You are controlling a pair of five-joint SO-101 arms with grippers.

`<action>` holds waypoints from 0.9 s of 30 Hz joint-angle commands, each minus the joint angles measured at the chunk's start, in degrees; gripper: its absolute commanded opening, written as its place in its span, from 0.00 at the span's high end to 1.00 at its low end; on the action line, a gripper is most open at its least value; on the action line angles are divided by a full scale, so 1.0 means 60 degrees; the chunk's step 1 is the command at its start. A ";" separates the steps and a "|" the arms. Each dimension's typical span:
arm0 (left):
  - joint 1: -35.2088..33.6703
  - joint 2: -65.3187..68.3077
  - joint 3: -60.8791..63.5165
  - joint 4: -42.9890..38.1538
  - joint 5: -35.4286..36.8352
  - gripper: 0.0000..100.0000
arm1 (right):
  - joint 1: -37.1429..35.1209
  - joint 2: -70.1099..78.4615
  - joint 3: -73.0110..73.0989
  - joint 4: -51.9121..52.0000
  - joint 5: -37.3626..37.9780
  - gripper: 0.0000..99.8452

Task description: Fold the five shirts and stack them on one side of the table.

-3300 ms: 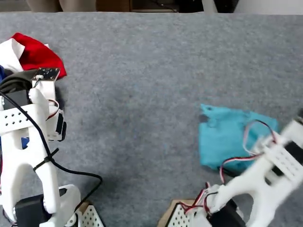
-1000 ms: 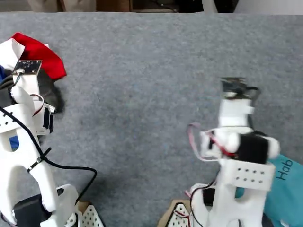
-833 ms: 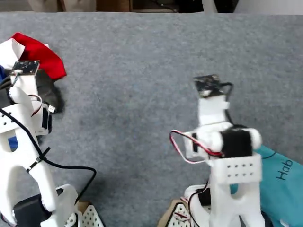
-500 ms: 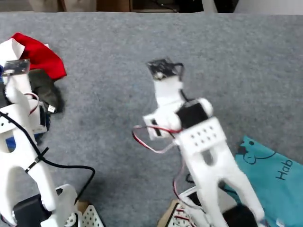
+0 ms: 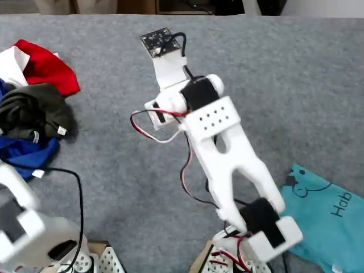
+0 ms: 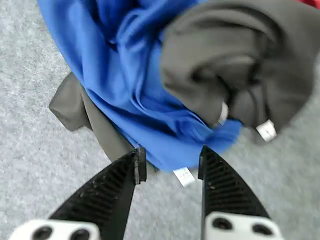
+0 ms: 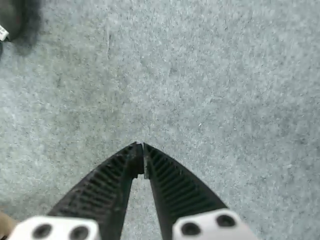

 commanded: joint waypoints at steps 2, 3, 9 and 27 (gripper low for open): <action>-0.0615 0.2308 -0.3282 -0.0190 0.0103 0.81 | -0.0066 0.0593 -0.0886 0.0161 0.0103 0.99; -0.0718 0.2835 -0.3956 -0.0205 0.0103 0.81 | -0.0066 0.0696 -0.0960 0.0176 0.0103 0.99; -0.0762 0.5912 -0.7502 -0.0190 0.0132 0.82 | -0.0066 0.1077 -0.1238 0.0190 0.0103 0.99; 0.0176 0.9912 -1.2659 0.1143 0.0777 0.98 | -0.0051 0.1062 -0.1223 0.0176 0.0044 0.99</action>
